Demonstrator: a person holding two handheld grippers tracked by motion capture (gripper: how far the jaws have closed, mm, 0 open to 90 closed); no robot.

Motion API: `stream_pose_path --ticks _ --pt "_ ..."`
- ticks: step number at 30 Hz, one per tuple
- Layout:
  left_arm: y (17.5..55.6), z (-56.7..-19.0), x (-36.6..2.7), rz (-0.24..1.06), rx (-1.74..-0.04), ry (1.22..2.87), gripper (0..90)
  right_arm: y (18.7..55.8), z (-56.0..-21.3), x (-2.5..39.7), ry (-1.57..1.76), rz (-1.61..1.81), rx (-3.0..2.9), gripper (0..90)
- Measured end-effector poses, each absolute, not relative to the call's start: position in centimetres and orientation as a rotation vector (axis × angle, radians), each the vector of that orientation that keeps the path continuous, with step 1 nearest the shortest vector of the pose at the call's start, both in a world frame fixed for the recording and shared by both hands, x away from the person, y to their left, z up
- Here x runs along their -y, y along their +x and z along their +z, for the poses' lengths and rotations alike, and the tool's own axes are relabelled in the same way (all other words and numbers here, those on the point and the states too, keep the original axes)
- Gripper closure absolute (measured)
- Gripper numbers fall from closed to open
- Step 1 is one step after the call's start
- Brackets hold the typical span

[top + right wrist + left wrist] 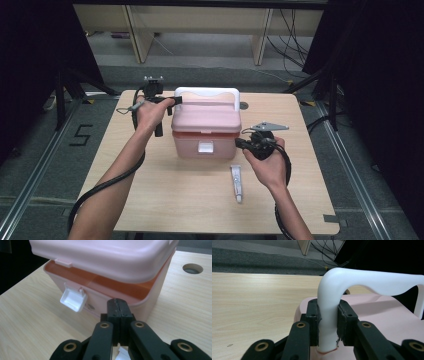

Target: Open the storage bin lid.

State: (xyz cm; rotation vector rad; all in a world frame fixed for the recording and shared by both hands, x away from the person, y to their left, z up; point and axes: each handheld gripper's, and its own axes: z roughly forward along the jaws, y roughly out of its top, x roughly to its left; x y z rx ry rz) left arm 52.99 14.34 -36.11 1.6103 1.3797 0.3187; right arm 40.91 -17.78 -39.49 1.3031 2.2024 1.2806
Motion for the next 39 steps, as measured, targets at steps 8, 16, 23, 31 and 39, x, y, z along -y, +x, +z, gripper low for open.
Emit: stream_pose_path --ticks 8,16,23,31,39 --pt "53.1 -36.1 -14.4 0.310 -1.383 1.607 73.4 41.9 -39.8 17.0 1.344 1.290 -2.179 90.0" --pt "53.0 -36.2 -14.4 0.310 -1.380 1.611 73.4 42.3 -40.0 16.5 1.360 1.299 -2.134 90.0" --pt "53.1 -36.2 -14.5 0.307 -1.374 1.618 73.3 42.5 -40.2 16.4 1.331 1.293 -2.123 90.0" --pt "52.7 -36.5 -14.8 0.382 -1.280 1.620 56.4 42.5 -40.3 16.2 1.330 1.310 -2.114 90.0" --pt "50.5 -35.0 -15.4 0.462 -1.221 1.602 48.4 42.6 -40.0 16.1 1.328 1.308 -2.102 90.0"
